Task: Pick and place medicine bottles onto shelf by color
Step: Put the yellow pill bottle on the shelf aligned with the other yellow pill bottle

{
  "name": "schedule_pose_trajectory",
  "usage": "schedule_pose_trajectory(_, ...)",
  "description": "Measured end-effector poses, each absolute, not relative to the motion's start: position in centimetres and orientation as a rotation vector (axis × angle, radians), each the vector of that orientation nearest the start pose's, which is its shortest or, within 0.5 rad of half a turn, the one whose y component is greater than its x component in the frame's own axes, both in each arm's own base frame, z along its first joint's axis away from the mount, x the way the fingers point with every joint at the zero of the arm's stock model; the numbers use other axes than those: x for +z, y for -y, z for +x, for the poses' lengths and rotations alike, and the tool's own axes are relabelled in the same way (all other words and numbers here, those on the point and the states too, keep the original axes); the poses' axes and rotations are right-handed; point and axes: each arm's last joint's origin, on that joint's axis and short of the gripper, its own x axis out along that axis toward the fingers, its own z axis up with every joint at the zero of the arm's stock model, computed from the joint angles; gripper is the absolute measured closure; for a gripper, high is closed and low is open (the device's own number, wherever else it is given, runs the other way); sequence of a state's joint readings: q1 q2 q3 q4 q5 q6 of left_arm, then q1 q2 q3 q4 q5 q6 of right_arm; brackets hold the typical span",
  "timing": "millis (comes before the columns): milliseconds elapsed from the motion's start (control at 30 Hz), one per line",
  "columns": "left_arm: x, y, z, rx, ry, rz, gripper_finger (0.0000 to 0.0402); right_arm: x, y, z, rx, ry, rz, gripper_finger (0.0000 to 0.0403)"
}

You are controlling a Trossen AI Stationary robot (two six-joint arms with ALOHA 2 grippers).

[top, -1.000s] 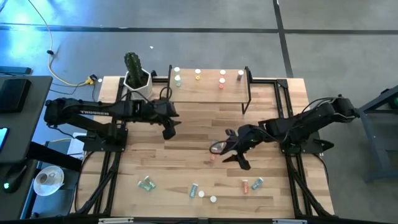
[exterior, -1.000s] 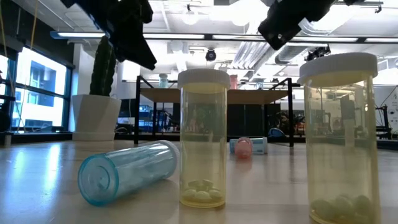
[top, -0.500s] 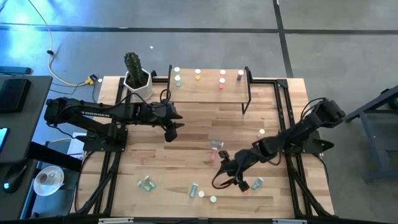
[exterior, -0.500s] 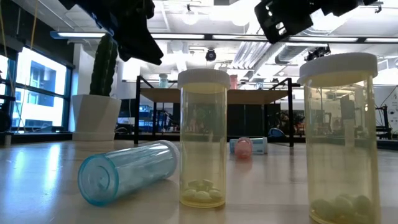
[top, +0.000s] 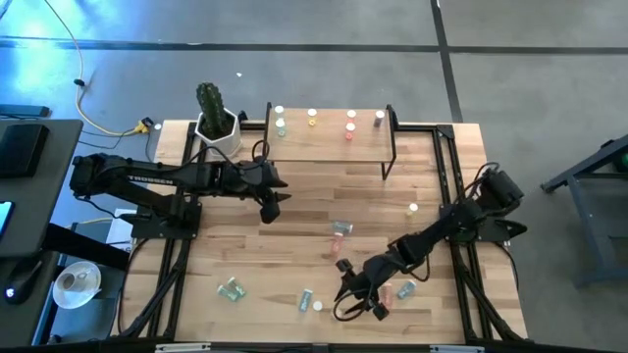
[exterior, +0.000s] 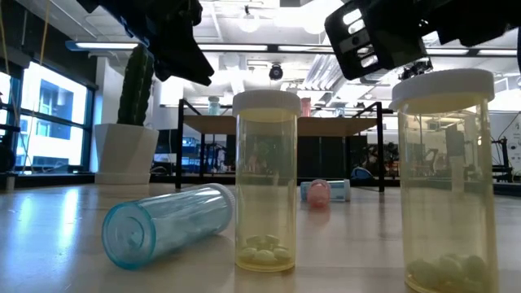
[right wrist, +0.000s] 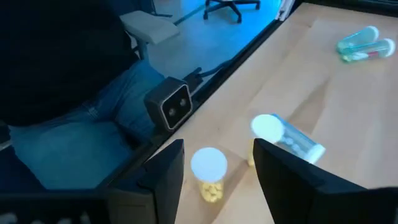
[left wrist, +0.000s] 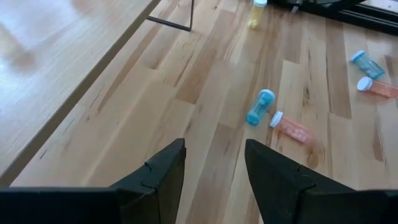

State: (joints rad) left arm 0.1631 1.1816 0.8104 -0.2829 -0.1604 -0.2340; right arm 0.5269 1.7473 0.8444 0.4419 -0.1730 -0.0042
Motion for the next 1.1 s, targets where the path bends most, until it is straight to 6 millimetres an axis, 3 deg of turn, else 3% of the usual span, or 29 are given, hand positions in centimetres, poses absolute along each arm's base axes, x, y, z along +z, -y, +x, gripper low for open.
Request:
schedule_pose_trajectory(800, 25.6, -4.5, 24.2, 0.399, -0.615, -0.259, 0.0245, 12.3, -19.4, 30.9, 0.703, -0.477, -0.092, 0.0219)
schedule_pose_trajectory(1100, 25.6, -4.5, 24.2, 0.398, -0.615, -0.259, 0.0245, 12.2, -19.4, 31.0, 0.706, -0.462, -0.096, 0.0219)
